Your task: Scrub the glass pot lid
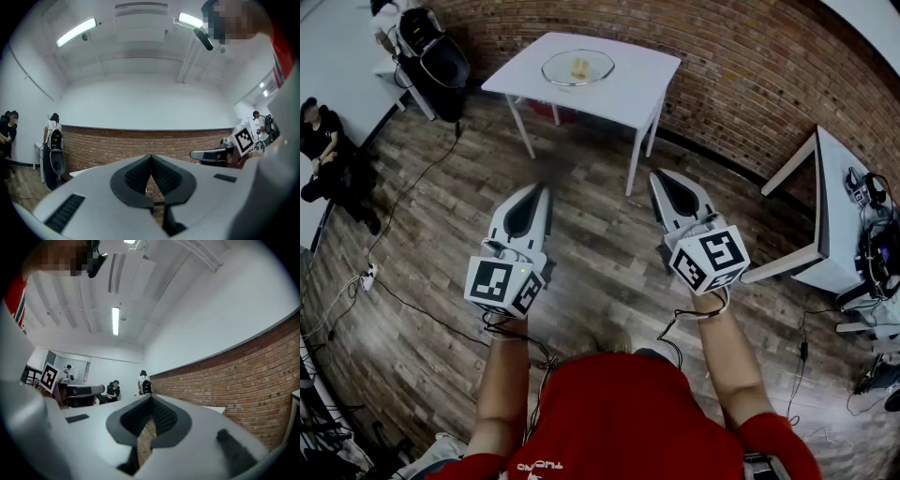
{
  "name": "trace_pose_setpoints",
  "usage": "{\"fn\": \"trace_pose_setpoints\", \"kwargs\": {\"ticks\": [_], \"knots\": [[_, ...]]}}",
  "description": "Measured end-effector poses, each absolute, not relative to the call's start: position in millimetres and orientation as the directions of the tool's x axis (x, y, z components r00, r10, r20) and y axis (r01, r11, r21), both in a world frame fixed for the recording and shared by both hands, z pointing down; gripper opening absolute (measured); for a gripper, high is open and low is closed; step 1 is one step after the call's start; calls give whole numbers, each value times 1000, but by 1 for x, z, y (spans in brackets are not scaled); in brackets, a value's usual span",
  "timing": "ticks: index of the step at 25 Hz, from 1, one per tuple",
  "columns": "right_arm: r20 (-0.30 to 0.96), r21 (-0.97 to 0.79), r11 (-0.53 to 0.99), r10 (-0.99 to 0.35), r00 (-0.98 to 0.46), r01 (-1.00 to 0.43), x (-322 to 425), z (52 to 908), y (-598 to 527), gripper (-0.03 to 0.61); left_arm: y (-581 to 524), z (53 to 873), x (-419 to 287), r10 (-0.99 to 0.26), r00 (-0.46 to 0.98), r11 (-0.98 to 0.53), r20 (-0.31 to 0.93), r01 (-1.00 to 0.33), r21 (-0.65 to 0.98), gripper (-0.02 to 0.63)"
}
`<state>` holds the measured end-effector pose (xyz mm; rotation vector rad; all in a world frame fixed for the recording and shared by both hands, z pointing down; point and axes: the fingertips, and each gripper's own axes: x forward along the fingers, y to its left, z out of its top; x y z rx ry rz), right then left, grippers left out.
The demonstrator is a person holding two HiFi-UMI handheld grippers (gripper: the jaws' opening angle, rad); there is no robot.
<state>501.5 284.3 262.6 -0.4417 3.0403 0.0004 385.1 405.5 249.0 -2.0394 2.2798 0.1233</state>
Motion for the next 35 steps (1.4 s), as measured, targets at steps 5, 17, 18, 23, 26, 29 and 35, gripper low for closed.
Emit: {"fn": "trace_pose_setpoints", "kwargs": {"ticks": [5,17,18,23,26,29,35], "knots": [[-67,-8,958,-287,-956,-287,502,263,280,29,401,250,386,-988,-107,107,-113,-994,10,17],[-83,-17,969,-245,-966,-245,506,261,268,29,384,252,391,-987,-122,120,-106,-993,20,17],[-81,-13,970,-242,-967,-242,506,260,266,29,382,253,392,-987,-125,124,-104,-992,20,17],[-82,-2,977,-212,-974,-213,507,259,253,29,370,251,397,-983,-150,149,-105,-989,13,17],[-91,3,981,-191,-977,-193,506,260,247,29,366,250,400,-981,-162,163,-107,-987,1,17],[-93,9,984,-174,-980,-176,502,257,245,29,365,247,399,-978,-179,180,-110,-984,-4,17],[-97,4,988,-152,-984,-153,487,257,239,29,360,246,387,-974,-199,201,-108,-980,-3,17]]}}
